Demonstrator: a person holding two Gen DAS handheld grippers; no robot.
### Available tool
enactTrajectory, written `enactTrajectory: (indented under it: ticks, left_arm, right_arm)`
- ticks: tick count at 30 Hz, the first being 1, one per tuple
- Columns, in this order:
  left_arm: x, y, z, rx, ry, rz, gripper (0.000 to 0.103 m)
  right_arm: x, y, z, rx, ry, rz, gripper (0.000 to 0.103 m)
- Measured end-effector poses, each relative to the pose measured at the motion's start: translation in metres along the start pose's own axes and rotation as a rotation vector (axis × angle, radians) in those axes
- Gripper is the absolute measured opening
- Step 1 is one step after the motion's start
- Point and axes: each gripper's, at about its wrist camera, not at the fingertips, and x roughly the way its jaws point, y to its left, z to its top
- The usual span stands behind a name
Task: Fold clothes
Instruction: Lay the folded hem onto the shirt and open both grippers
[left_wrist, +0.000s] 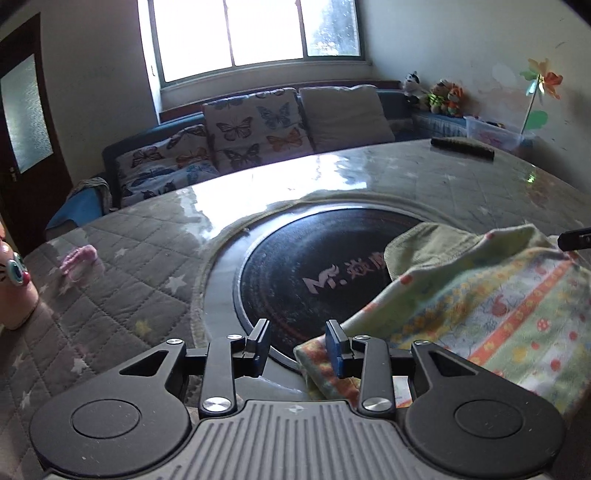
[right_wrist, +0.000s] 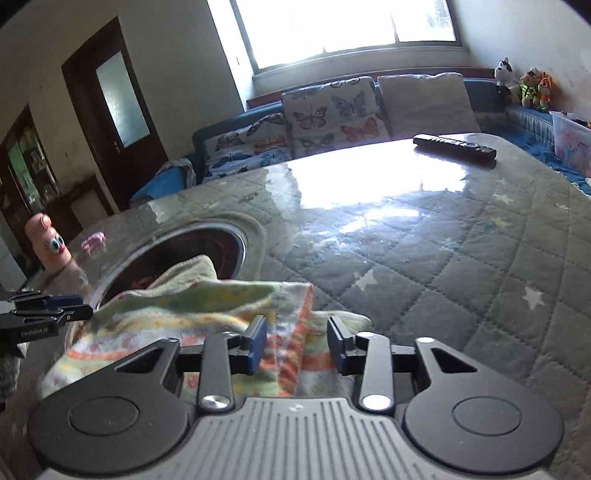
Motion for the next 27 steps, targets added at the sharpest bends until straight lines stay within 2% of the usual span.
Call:
enactTrajectory:
  ticks: [6,7,8,15,21,23,27]
  left_arm:
    - [-0.007,-0.012,0.006,0.026,-0.021,-0.036,0.035]
    - [-0.007,-0.015,0.006,0.029,-0.022,-0.043,0.035]
    - [-0.007,-0.018,0.007,0.032,-0.024,-0.051,0.035]
    - [-0.007,-0.032,0.017,0.059,-0.043,-0.103,0.035]
    - [0.006,-0.054,0.026,0.091,-0.026,-0.161,0.035]
    - [0.009,-0.06,0.029,0.101,-0.025,-0.176,0.035]
    - [0.016,-0.069,0.034,0.11,-0.022,-0.198,0.035]
  right_arm:
    - [0.011,0.007,-0.009,-0.012,0.03,-0.028,0.032]
    - [0.01,0.008,-0.009,-0.008,0.03,-0.026,0.023]
    - [0.008,0.008,-0.009,0.001,0.031,-0.02,0.006]
    - [-0.022,0.022,-0.004,-0.035,-0.028,-0.054,0.004]
    - [-0.004,0.012,-0.019,0.014,0.028,-0.086,0.006]
    - [-0.01,0.016,-0.015,0.004,0.004,-0.099,0.011]
    - [-0.021,0.03,-0.002,-0.056,-0.063,-0.09,0.012]
